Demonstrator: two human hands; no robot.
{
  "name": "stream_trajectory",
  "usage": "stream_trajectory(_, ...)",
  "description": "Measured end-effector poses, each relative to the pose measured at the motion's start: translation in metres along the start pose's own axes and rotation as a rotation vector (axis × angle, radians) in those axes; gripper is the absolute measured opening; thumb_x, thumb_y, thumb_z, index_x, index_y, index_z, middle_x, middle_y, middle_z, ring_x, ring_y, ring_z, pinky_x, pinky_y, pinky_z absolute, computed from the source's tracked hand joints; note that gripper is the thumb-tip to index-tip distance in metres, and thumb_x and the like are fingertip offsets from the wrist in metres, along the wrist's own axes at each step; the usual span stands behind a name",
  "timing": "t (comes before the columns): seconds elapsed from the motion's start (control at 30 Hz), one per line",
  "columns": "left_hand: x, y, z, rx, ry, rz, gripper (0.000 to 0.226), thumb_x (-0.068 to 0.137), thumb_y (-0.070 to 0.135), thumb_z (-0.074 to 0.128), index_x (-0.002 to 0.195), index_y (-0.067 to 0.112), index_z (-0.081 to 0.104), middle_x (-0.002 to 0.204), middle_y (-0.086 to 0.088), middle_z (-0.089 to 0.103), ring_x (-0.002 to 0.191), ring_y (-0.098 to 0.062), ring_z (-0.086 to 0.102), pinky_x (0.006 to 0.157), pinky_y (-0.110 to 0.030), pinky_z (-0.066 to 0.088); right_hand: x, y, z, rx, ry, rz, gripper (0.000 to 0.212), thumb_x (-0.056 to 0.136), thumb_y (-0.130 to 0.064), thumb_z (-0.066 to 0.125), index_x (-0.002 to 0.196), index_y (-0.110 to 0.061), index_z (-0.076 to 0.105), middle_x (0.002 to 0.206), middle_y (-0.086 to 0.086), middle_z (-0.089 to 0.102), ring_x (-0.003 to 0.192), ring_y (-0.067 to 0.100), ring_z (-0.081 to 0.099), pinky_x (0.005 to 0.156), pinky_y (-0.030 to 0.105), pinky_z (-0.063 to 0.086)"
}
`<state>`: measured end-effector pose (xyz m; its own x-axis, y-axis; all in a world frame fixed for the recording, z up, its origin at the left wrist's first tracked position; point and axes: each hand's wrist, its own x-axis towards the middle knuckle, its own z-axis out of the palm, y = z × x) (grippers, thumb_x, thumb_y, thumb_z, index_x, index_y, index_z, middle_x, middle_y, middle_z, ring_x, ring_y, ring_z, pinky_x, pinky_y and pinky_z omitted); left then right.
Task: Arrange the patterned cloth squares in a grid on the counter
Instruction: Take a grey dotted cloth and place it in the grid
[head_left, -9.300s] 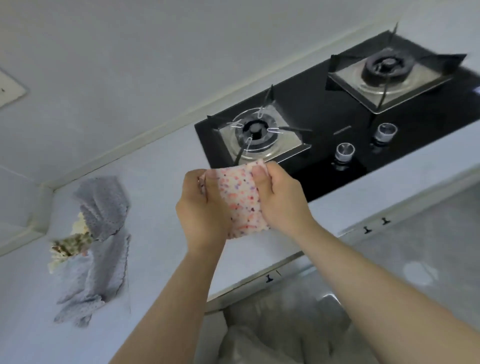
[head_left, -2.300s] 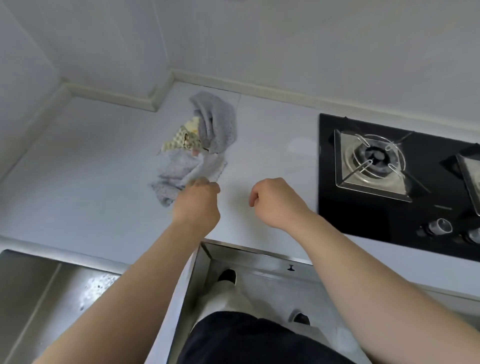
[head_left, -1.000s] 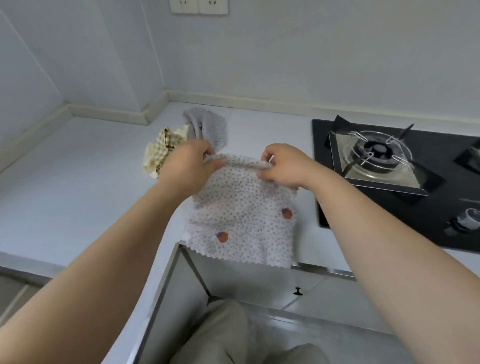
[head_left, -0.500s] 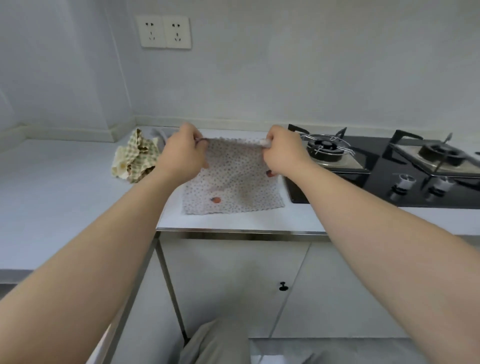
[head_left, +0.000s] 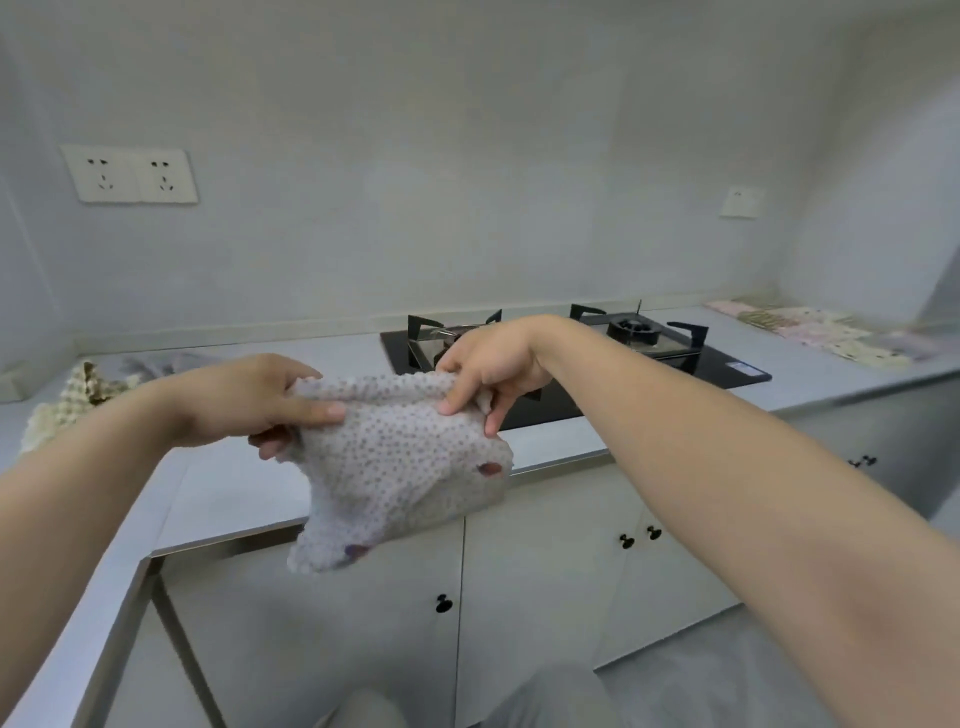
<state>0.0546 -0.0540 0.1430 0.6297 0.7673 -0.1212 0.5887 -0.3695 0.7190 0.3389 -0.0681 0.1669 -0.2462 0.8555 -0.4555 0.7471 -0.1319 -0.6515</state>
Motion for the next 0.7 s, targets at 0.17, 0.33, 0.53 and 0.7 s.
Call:
stream_trajectory(0.17, 0.006, -0.006, -0.013, -0.036, -0.180, -0.049, 0.032, 0.080, 0.021, 0.082, 0.094, 0.000, 0.062, 0.072, -0.014, 0.054, 0.053, -0.021, 0.046, 0.053, -0.027, 0.035, -0.001, 0.004, -0.009, -0.030, -0.081, 0.074, 0.015, 0.096, -0.013, 0.068, 0.111, -0.009, 0.065, 0.095, 0.009, 0.072, 0.076, 0.020, 0.070, 0.056, 0.029, 0.059)
stream_trajectory(0.33, 0.016, -0.024, -0.019, 0.074, -0.063, -0.149, 0.022, 0.087, 0.029, 0.079, 0.086, 0.008, 0.073, 0.066, -0.009, 0.057, 0.052, -0.019, 0.044, 0.053, -0.026, 0.035, 0.013, -0.001, -0.011, -0.012, -0.056, 0.103, 0.018, 0.096, -0.016, 0.069, 0.112, -0.009, 0.068, 0.094, 0.007, 0.074, 0.077, 0.018, 0.071, 0.055, 0.029, 0.059)
stream_trajectory(0.53, 0.032, -0.047, -0.031, 0.142, 0.701, -0.040, 0.022, 0.092, 0.026, 0.073, 0.082, 0.009, 0.064, 0.068, -0.003, 0.069, 0.070, -0.027, 0.066, 0.059, -0.032, 0.045, 0.061, -0.023, 0.000, 0.056, 0.573, -0.232, 0.012, 0.096, -0.011, 0.067, 0.107, -0.009, 0.061, 0.100, 0.009, 0.064, 0.085, 0.020, 0.064, 0.078, 0.041, 0.061)
stream_trajectory(0.7, 0.031, -0.075, -0.032, 0.291, 0.991, 0.190, 0.008, 0.093, 0.015, 0.071, 0.092, 0.008, 0.067, 0.093, -0.004, 0.061, 0.083, -0.020, 0.057, 0.074, -0.030, 0.042, 0.094, -0.031, 0.025, -0.100, 0.934, -0.485, 0.016, 0.097, -0.008, 0.053, 0.104, -0.021, 0.059, 0.089, 0.002, 0.065, 0.074, 0.023, 0.065, 0.070, 0.037, 0.056)
